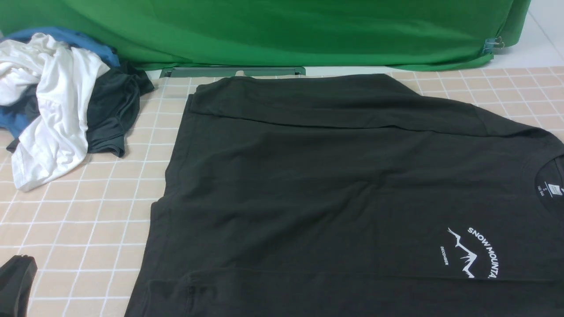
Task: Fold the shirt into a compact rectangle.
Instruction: 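Grasp the left edge of the dark T-shirt lying flat on the table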
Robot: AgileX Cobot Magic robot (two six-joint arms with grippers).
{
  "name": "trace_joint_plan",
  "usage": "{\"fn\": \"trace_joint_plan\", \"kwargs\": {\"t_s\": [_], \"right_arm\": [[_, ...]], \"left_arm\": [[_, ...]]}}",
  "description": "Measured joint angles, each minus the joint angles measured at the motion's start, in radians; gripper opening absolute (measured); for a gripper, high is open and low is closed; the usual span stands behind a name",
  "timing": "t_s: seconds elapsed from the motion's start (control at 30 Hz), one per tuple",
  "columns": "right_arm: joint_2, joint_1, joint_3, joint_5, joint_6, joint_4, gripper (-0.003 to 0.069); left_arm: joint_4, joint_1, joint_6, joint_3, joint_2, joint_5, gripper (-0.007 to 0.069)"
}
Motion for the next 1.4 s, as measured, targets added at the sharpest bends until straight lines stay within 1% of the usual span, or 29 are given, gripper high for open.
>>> {"fn": "trace_joint_plan", "kwargs": {"t_s": [0.7,0.8,0.9,0.93,0.97,1.0,1.03,1.13,1.2,1.23,1.27,1.3,1.33,1.4], "right_arm": [[0.0,0.0,0.0,0.0,0.001,0.0,0.0247],[0.0,0.0,0.0,0.0,0.001,0.0,0.0247],[0.0,0.0,0.0,0.0,0.001,0.0,0.0247],[0.0,0.0,0.0,0.0,0.001,0.0,0.0247],[0.0,0.0,0.0,0.0,0.001,0.0,0.0247],[0.0,0.0,0.0,0.0,0.001,0.0,0.0247],[0.0,0.0,0.0,-0.001,0.0,0.0,0.0247],[0.0,0.0,0.0,-0.015,0.0,0.0,0.0247],[0.0,0.0,0.0,-0.021,0.0,0.0,0.0247],[0.0,0.0,0.0,-0.035,0.003,0.006,0.0247],[0.0,0.0,0.0,-0.051,0.013,0.015,0.0247],[0.0,0.0,0.0,-0.082,0.043,0.051,0.0247],[0.0,0.0,0.0,-0.129,0.083,0.101,0.0247],[0.0,0.0,0.0,-0.193,0.166,0.151,0.0247]], "left_arm": [[0.0,0.0,0.0,0.0,0.0,-0.002,0.0022],[-0.067,0.0,-0.001,0.0,0.0,-0.056,0.0022],[-0.248,0.0,-0.023,0.0,0.0,-0.208,0.0022],[-0.28,0.0,-0.028,0.0,0.0,-0.239,0.0022],[-0.34,0.0,-0.043,0.0,0.0,-0.289,0.0022],[-0.347,0.0,-0.05,0.0,0.0,-0.32,0.0022],[-0.386,0.0,-0.095,0.0,0.0,-0.397,0.0022],[-0.412,0.0,-0.225,0.0,0.0,-0.523,0.0022],[-0.409,0.0,-0.328,0.0,0.0,-0.608,0.0022],[-0.389,0.001,-0.41,0.0,0.0,-0.677,0.0022],[-0.375,0.001,-0.449,-0.001,0.0,-0.707,0.0022],[-0.342,0.001,-0.523,-0.023,0.001,-0.73,0.0022],[-0.314,0.001,-0.563,-0.051,0.009,-0.717,0.0022],[-0.265,0.001,-0.604,-0.152,0.047,-0.623,0.0022]]}}
